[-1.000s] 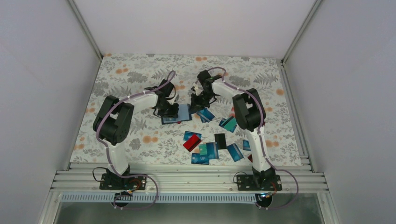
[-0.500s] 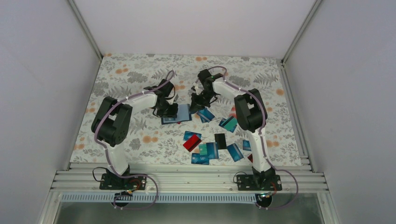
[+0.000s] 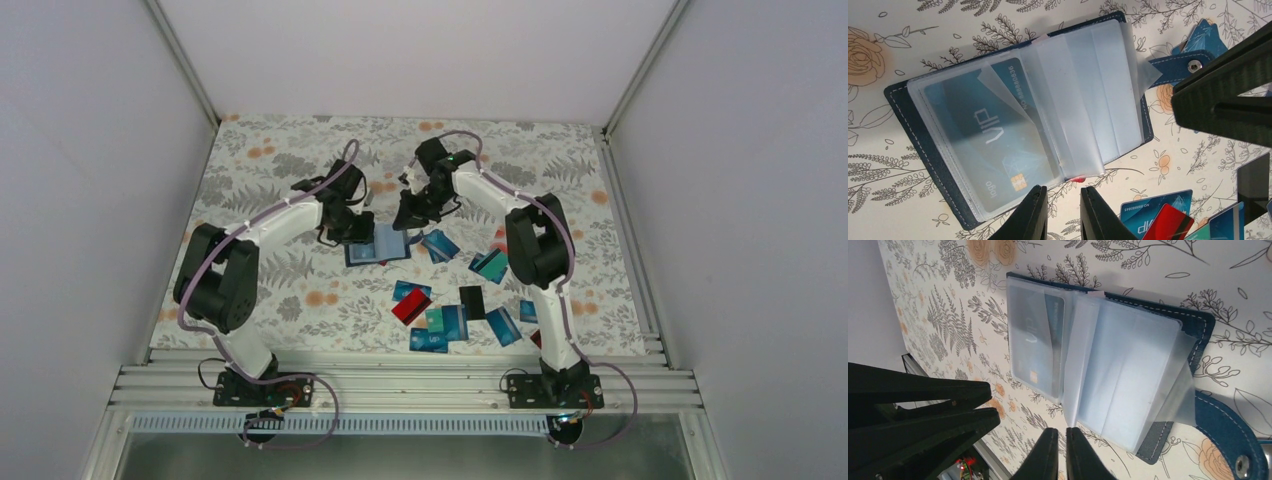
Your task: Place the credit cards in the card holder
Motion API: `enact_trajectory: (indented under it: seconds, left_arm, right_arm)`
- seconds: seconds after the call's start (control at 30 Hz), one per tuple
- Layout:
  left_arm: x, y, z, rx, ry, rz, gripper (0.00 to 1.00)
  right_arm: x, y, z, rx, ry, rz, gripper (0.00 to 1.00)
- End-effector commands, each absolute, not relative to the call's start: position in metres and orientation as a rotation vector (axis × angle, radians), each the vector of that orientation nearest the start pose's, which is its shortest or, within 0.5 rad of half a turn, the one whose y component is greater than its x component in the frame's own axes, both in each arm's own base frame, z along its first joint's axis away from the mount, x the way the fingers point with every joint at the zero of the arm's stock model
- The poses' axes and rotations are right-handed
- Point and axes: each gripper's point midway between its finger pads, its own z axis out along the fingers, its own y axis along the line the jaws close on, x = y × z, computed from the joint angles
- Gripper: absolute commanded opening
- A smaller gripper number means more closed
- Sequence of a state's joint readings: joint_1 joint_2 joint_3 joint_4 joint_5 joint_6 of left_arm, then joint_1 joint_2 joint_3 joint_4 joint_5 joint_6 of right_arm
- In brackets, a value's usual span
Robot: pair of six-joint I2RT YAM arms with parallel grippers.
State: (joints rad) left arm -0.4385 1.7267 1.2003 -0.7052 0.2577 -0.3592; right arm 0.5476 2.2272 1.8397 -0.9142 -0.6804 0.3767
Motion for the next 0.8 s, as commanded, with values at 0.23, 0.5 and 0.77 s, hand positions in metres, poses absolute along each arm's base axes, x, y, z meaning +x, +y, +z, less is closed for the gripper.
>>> enact_trajectory:
  seconds: [0.23, 0.5, 0.77]
  left_arm:
    - [0.344, -0.223, 0.083, 0.22, 2.843, -0.634, 0.31]
    - [0.357, -0.238, 0.066, 0.242, 2.876, -0.636, 0.32]
    - [0.359, -0.235, 0.045, 0.257, 2.931, -0.458, 0.56]
  right_arm:
    - [0.36, 0.344, 0.074, -0.379, 2.993, 1.055, 0.18]
    - [0.362, 0.336, 0.065, -0.356, 2.986, 1.128, 0.28]
    - [0.356, 0.331, 0.048, -0.35, 3.028, 1.12, 0.34]
